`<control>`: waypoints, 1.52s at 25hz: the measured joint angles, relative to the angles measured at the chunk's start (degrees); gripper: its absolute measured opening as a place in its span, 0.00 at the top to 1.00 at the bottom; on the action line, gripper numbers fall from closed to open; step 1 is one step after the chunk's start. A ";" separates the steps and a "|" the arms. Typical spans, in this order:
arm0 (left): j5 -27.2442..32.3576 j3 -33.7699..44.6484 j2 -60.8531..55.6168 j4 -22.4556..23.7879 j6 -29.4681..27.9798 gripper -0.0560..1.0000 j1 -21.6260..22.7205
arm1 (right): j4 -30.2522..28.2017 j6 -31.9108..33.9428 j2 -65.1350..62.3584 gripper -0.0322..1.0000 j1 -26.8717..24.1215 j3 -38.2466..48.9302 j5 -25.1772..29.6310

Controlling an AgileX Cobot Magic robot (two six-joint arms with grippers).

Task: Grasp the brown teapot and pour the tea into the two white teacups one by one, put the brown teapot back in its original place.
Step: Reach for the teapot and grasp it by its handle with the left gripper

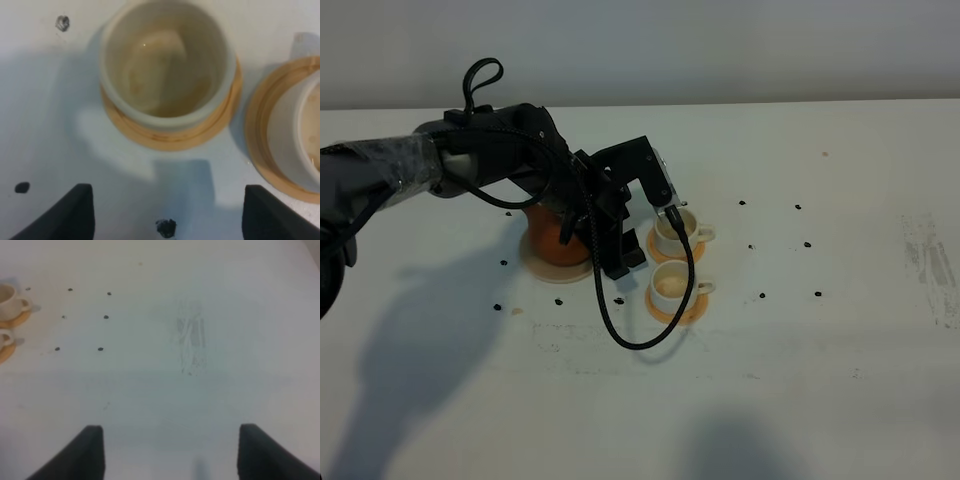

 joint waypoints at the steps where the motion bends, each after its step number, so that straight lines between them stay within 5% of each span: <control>1: 0.00 0.00 -0.40 0.00 0.04 0.38 0.00 | 0.00 0.00 0.00 0.44 0.00 0.00 0.00; 7: 1.22 0.00 -3.26 -0.87 -0.63 0.38 0.00 | 0.00 0.00 0.00 0.44 0.00 0.00 0.00; 19: 6.10 0.06 -7.49 3.12 -19.96 0.38 -4.04 | 0.00 0.00 0.00 0.44 0.00 0.00 0.00; 26: 6.29 0.30 -13.64 4.48 -22.22 0.38 -6.39 | 0.00 0.00 0.00 0.44 0.00 0.00 0.00; 33: 2.63 12.50 -26.44 6.15 -23.67 0.38 -6.88 | 0.00 0.00 0.00 0.44 0.00 0.00 0.00; 38: -1.16 18.61 -28.06 8.32 -34.87 0.38 -5.30 | 0.00 0.00 0.00 0.44 0.00 0.00 0.00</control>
